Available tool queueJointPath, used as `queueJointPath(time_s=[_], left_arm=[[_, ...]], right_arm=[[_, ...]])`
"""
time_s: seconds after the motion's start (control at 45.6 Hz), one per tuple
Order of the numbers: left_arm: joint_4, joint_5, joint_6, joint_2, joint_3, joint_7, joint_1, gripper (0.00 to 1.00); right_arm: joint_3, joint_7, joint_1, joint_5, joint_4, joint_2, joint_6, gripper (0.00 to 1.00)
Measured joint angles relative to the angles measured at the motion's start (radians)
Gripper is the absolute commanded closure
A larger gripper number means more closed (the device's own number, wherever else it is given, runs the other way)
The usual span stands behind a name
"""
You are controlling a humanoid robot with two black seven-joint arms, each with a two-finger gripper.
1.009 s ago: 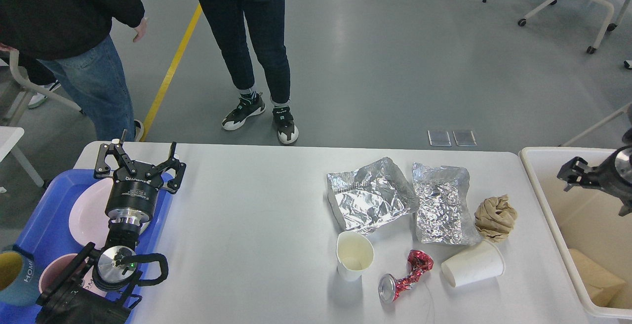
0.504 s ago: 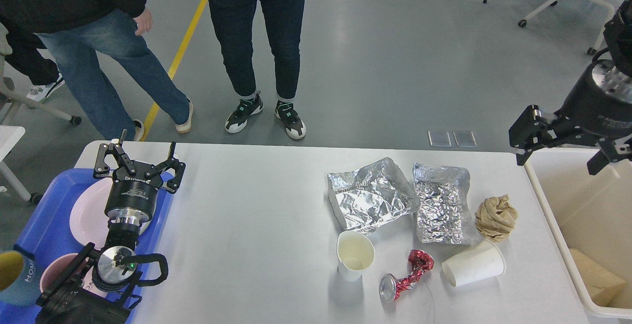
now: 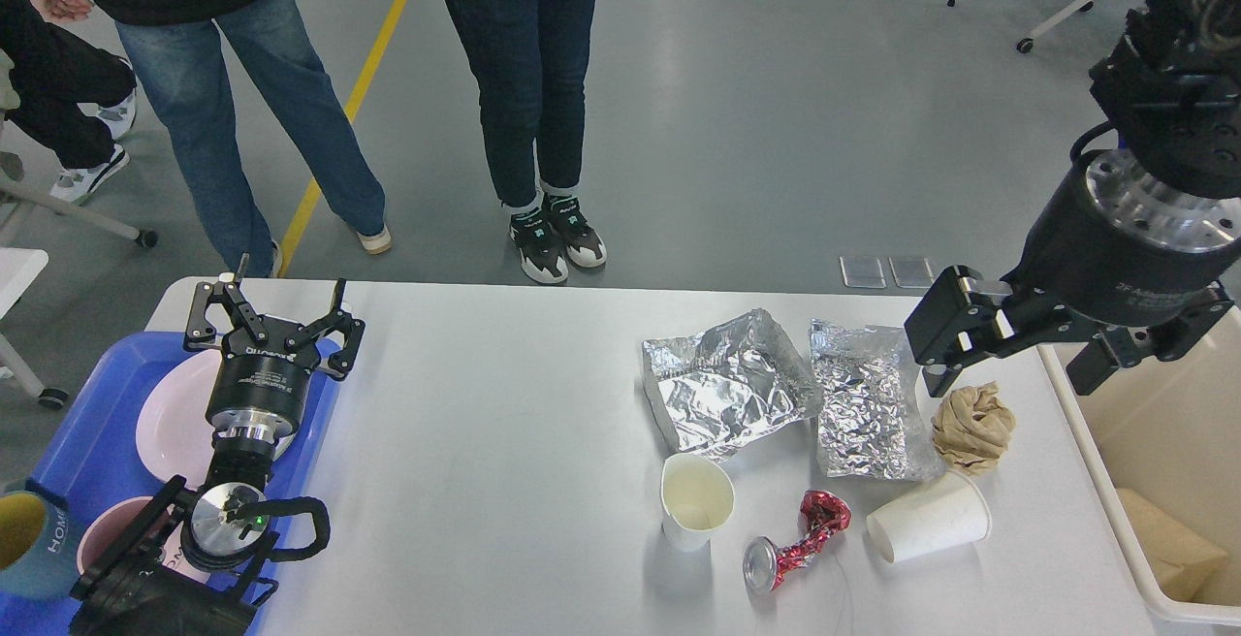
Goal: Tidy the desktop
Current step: 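Swing the right gripper over the table toward the foil packets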
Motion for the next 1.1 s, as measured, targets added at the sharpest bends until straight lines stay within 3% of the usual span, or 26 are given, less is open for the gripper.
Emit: queueJointPath(time_s=[0.241,0.592,0.811,1.096], left_arm=[[0.000,0.000,0.000,0.000,0.000,0.000,0.000,0.04],[0.000,0.001,0.000,0.000,0.000,0.000,0.000,0.04],[0.000,0.000,0.000,0.000,0.000,0.000,0.000,0.04],[0.000,0.000,0.000,0.000,0.000,0.000,0.000,0.04]], right_arm=[[0.002,0.001,-0.082,0.001,-0.013,0.005,-0.072,0.00],[0.099,0.000,-0.352,0.001,-0.070,0.031,-0.317,0.01],[0.116,-0.003,-0.607,0.002,-0.226,0.063,-0.495,0.01],[0.128,-0.002,-0.865,-0.006,-0.455,0.148,-0.564,0.03]])
